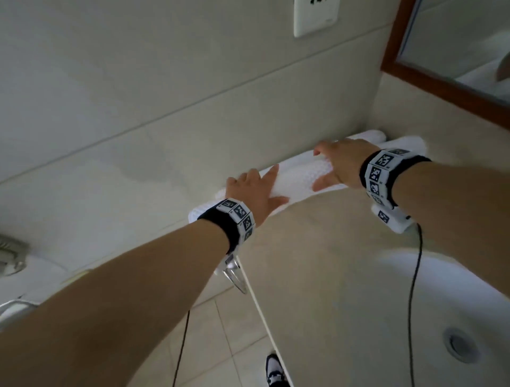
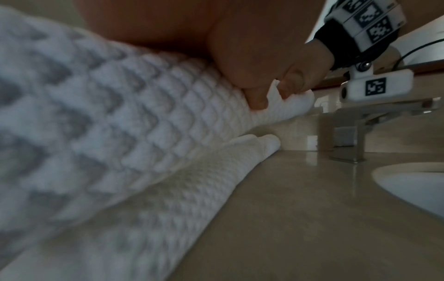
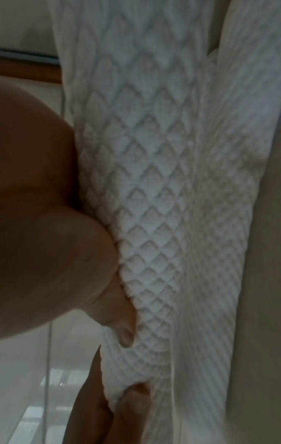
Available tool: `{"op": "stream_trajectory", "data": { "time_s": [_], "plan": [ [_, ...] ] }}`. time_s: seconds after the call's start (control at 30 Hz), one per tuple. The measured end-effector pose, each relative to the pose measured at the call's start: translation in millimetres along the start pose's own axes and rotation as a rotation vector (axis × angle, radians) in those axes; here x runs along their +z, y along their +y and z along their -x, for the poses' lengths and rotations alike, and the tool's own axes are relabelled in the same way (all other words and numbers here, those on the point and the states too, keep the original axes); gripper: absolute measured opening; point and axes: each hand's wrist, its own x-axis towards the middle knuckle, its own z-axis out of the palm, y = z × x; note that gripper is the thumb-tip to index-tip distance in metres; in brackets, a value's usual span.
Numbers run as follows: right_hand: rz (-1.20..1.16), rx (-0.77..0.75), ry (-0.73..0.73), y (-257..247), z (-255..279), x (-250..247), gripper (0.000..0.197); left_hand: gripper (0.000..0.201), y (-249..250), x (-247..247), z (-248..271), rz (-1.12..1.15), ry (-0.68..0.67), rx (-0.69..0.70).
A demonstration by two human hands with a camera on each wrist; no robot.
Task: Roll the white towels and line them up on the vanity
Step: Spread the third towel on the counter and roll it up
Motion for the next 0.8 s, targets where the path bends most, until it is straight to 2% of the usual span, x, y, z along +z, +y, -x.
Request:
{"op": "stream_trajectory", "data": {
  "time_s": [0.17, 0.33, 0.6, 0.73, 0.8],
  "plan": [
    [-0.032, 0.023, -0.081, 54.9, -72.4, -0.5, 0.095, 0.076, 16.9, 18.1, -86.0, -0.023, -0.037, 0.033],
    [-0.112, 0.014, -0.061, 75.6, -108.6, 21.4, 0.099, 0.076, 11.6, 32.9, -118.0, 0.040, -0.095, 0.008],
    [-0.051, -0.001, 0.017, 62.7, -92.0, 20.2, 0.099, 0.082, -0.4, 22.3, -104.7, 0.151, -0.142, 0.026],
    [-0.063, -0.052, 0.004, 22.3, -72.1, 15.9, 0.101, 0.086, -39.4, 10.9, -63.3, 0.178, -0.187, -0.013],
    [-0.097, -0.105, -0.015, -13.1, -65.5, 14.6, 0.101, 0.086, -70.4, 6.5, -36.2, 0.194, -0.162, -0.043]
  ]
}}
